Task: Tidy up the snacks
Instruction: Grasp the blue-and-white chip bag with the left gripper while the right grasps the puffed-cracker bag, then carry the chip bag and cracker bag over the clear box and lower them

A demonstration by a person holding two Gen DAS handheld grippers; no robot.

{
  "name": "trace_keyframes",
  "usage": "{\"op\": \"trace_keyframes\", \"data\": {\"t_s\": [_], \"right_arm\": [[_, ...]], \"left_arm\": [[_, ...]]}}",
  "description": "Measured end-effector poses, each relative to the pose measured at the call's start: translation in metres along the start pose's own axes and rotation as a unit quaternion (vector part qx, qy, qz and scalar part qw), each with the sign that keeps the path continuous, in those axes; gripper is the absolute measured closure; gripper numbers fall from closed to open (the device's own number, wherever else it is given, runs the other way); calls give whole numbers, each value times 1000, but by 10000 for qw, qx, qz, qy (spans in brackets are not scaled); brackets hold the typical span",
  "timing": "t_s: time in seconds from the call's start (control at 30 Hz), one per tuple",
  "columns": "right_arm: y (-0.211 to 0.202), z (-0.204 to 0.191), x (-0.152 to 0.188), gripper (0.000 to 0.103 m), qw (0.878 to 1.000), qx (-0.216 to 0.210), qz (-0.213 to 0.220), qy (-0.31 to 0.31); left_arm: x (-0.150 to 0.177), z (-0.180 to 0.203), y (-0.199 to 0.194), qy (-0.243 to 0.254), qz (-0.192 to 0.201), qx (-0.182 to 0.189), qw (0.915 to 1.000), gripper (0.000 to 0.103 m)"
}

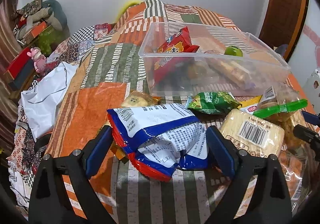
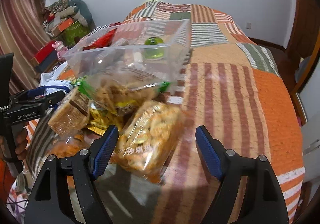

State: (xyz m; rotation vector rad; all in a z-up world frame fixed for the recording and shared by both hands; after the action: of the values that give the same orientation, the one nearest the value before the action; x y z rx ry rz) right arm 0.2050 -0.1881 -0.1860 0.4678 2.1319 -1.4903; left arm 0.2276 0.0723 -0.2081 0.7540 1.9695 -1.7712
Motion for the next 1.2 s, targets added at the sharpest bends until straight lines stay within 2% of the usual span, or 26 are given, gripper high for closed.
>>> {"op": "trace_keyframes", "data": {"t_s": [0.17, 0.27, 0.3, 0.4, 0.47, 0.53, 0.63, 0.93, 1.2], "right_arm": [[-6, 16, 0, 26, 9998, 61, -44, 190], [-5, 12, -1, 31, 9999, 20, -60, 109], [-3, 9, -2, 32, 10000, 13, -72, 67], [7, 0, -3, 39, 9998, -13, -168, -111], [15, -3, -3, 45, 9995, -17, -270, -191], [18, -4, -4, 49, 9994, 6, -263, -225], [17, -2, -5, 53, 9996, -60, -239, -166], [3, 11, -3, 58, 10000, 29, -17, 0], [-16, 20, -8, 59, 9995, 155, 257, 105]], "left_arm": [[1, -9, 11, -431, -159, 338, 9984, 8], [0, -8, 13, -406, -133, 304, 9986, 9], [0, -6, 13, -338, -122, 267, 9990, 14], [-1, 1, 13, -169, -103, 128, 9997, 17], [-1, 2, 12, -123, -67, 165, 9998, 21], [1, 3, 11, -118, -56, 275, 9995, 33], [5, 5, 7, -25, 3, 184, 9998, 40], [13, 13, -12, 219, 99, 68, 9997, 44], [15, 5, -37, 131, 238, -7, 9996, 44]]}}
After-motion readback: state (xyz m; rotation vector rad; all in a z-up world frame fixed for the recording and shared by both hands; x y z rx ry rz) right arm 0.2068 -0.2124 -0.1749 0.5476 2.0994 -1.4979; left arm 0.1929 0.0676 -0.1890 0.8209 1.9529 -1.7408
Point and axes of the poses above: each gripper's, at about its wrist camera, not at the fingertips, and y roughly the way its jaws point, z to its right, x to its underside, the point moved 2 cm from there along y, roughly the way its jaws point, and after that the axes turned 11 degrees about y, right-handed, at the moved point
